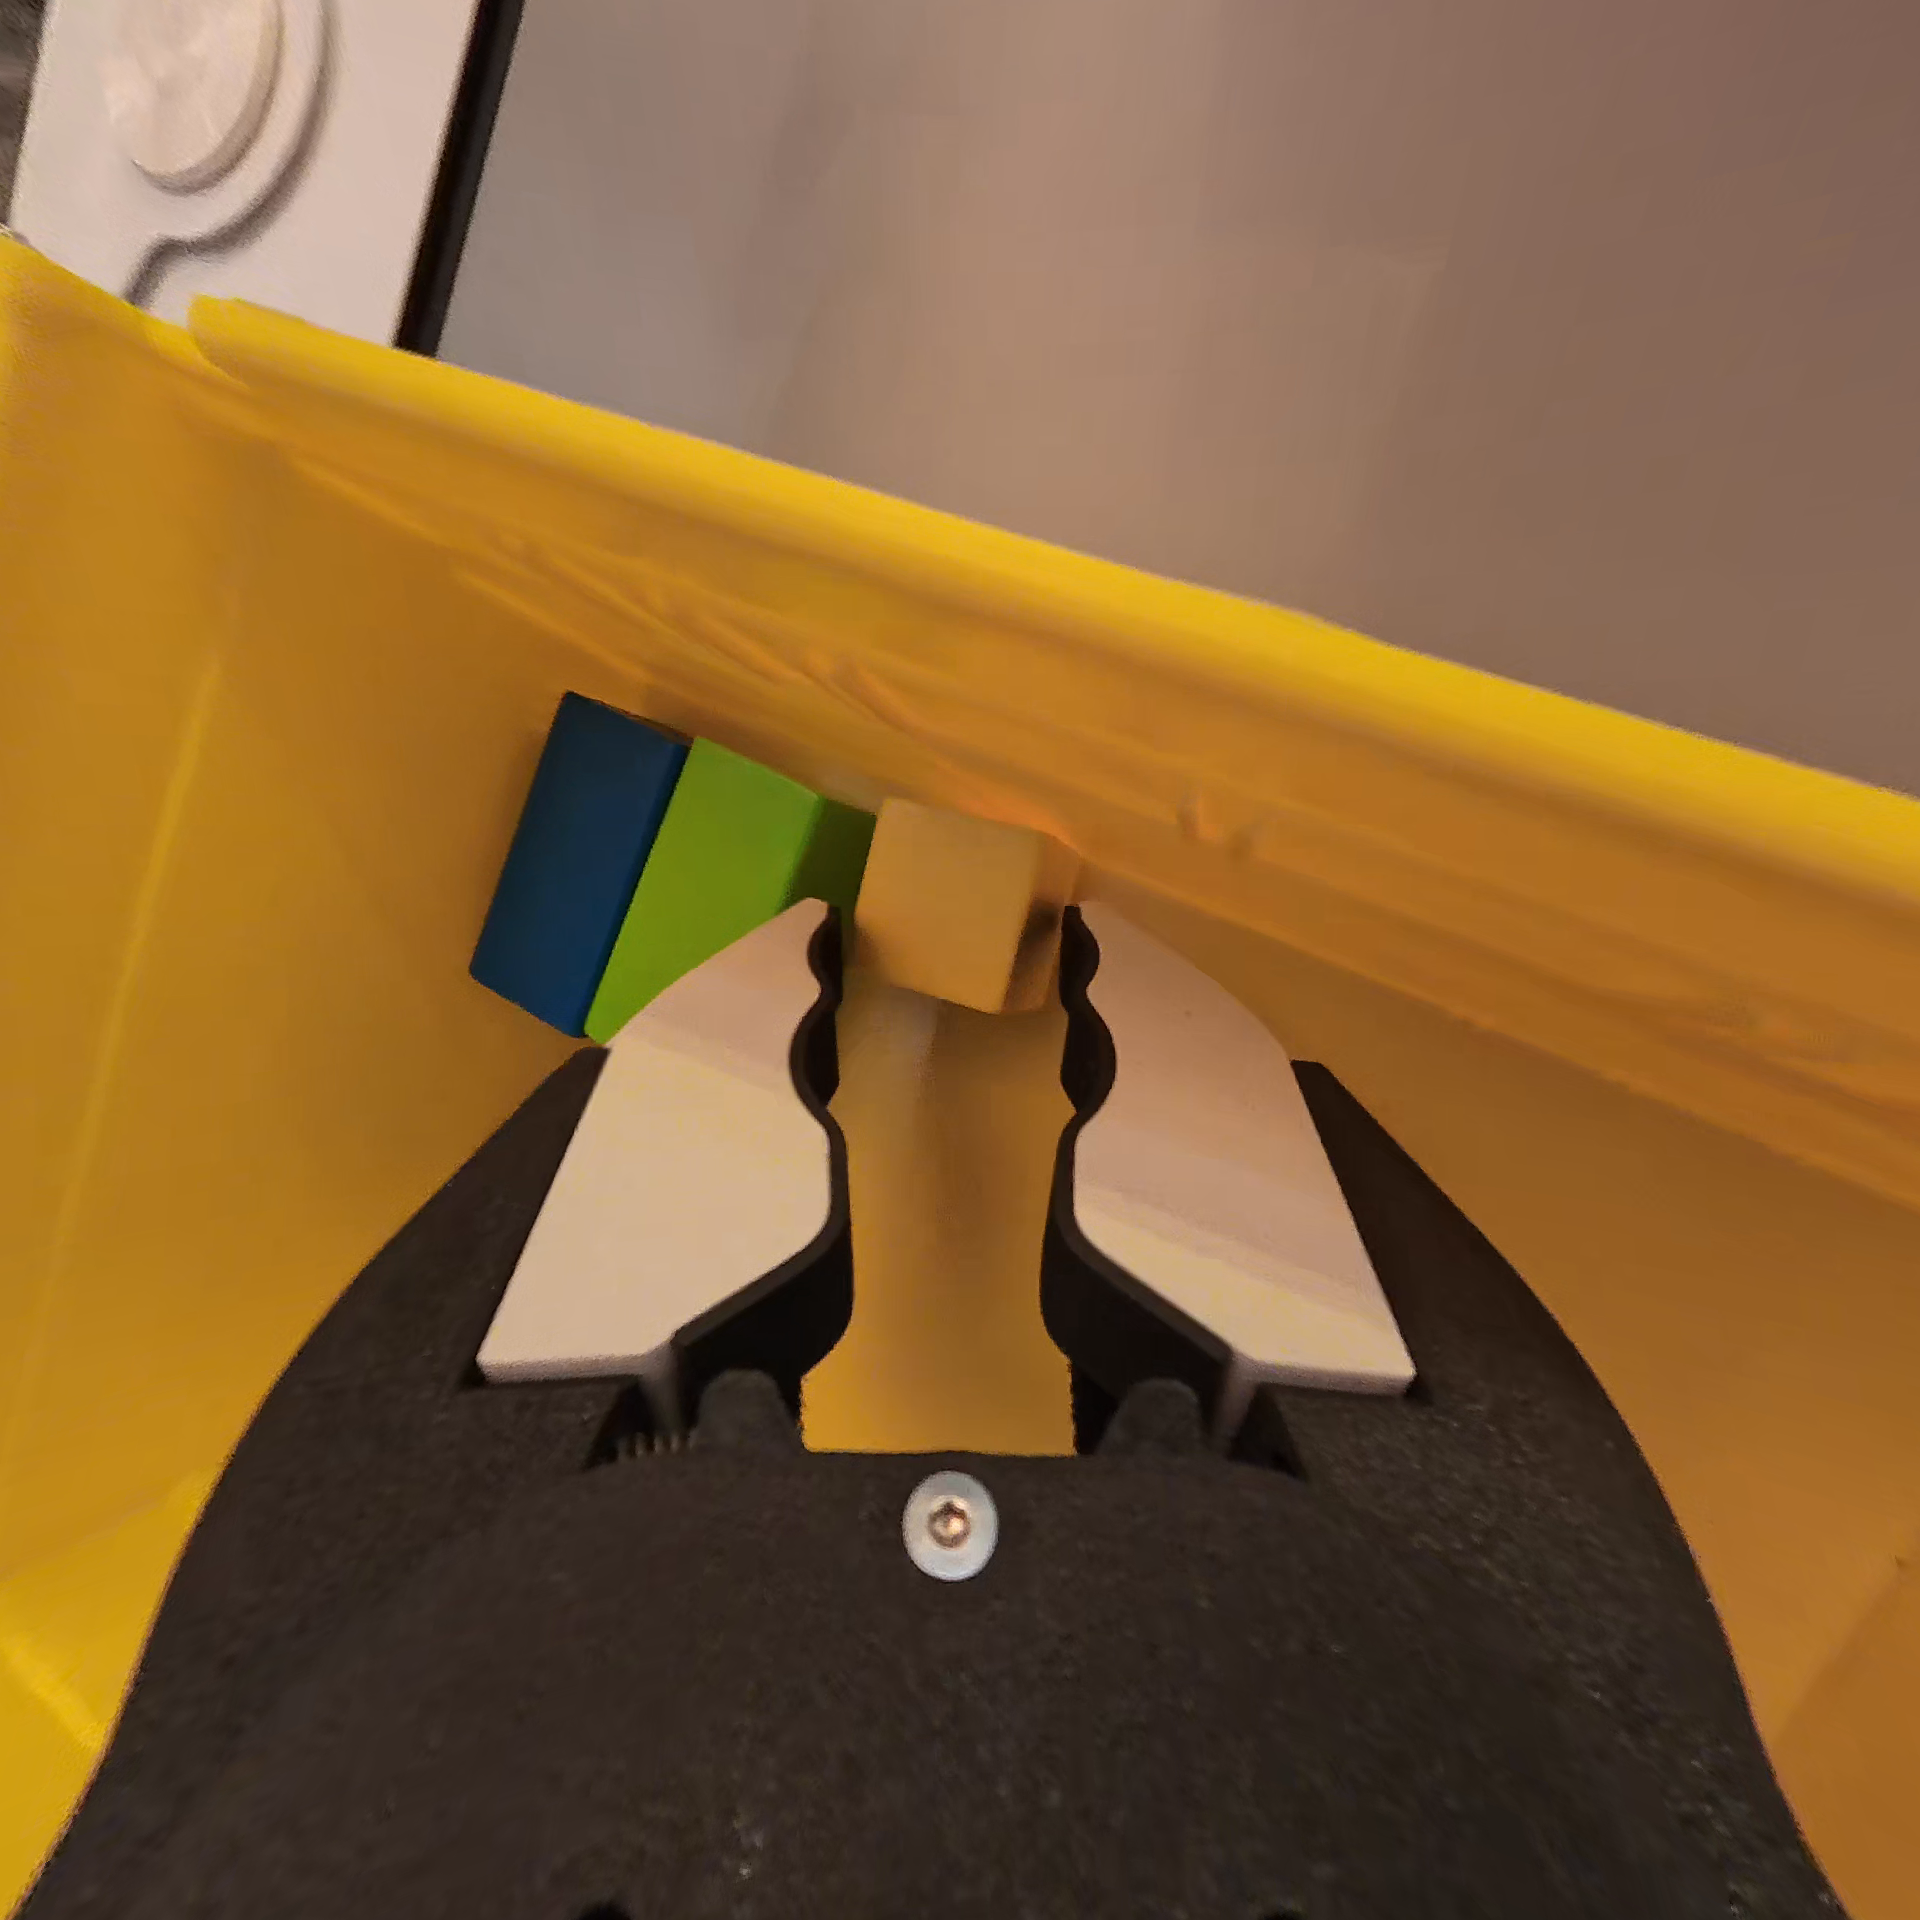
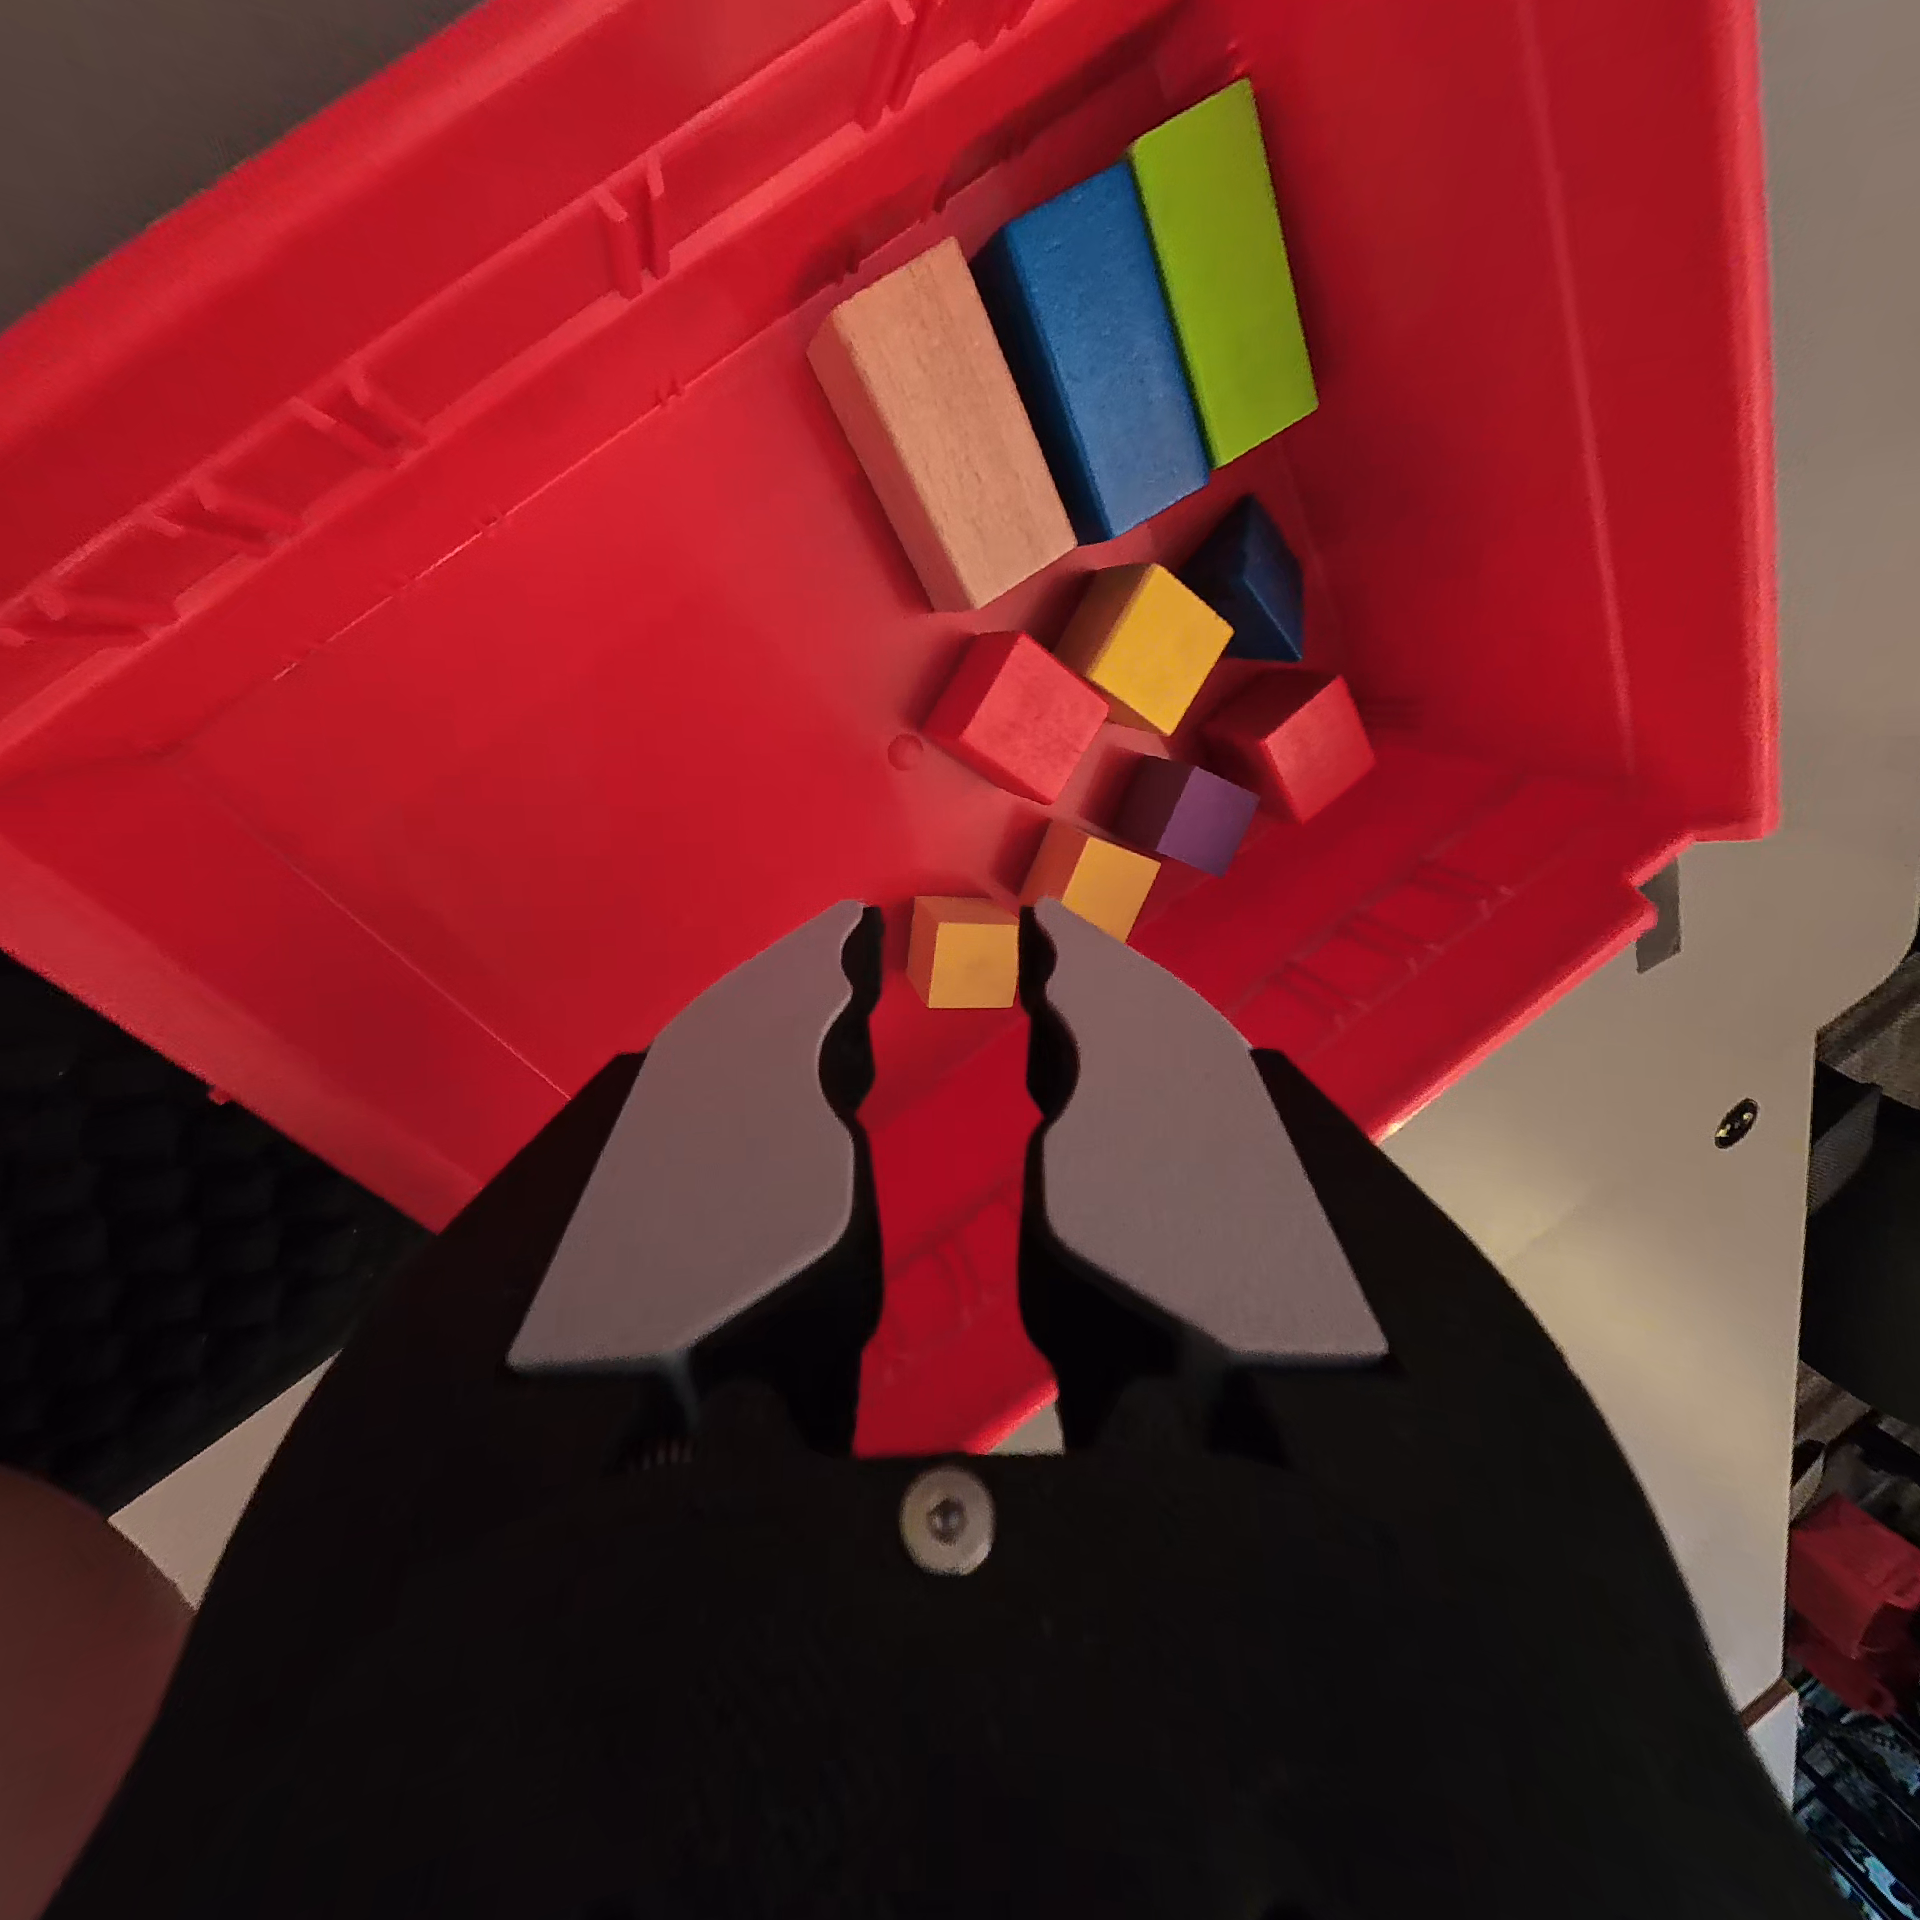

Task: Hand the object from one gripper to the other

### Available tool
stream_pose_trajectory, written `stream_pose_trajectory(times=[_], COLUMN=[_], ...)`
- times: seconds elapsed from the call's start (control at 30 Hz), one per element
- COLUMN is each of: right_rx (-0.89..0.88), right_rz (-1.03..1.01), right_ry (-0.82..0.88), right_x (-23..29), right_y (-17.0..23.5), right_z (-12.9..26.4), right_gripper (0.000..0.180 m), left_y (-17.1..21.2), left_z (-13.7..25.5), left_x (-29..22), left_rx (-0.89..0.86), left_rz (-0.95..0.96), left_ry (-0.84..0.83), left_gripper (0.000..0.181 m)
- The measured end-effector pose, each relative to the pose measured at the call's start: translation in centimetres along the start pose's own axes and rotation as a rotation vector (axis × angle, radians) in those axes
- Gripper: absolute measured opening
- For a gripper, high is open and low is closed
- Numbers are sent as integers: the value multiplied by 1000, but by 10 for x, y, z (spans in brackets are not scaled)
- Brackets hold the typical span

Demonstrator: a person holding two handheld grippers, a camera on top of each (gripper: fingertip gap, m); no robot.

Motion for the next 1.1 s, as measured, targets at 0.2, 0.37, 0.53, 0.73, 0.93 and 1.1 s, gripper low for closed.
stream_pose_trajectory(times=[0.2,0.37,0.53,0.73,0.93,1.1], right_rx=[-1,20,18,8,-211,-703], right_rz=[-1,0,-1,-24,5,445], right_ry=[-13,-26,-26,28,293,294], right_x=[1,1,1,-4,-7,79], right_y=[1,3,3,3,-35,-127], right_z=[0,-4,-4,5,64,114], right_gripper=[26,26,25,22,22,37], left_y=[1,3,4,3,-23,-53], left_z=[-3,-1,2,24,104,161], left_x=[1,0,1,16,11,-44], left_rx=[21,33,44,34,-270,-488], left_rz=[17,17,17,47,141,-75], left_ry=[0,10,8,-98,30,296], left_gripper=[39,39,38,37,36,36])
Point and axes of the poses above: each gripper's, where its closed fingertips meet, z back along the fingers, y out of its underside, x = y × z across the jaws, the point moved 5 cm from there along z, back along the fingers, and after that the axes turned 8 degrees about x, right-handed, at the moved point
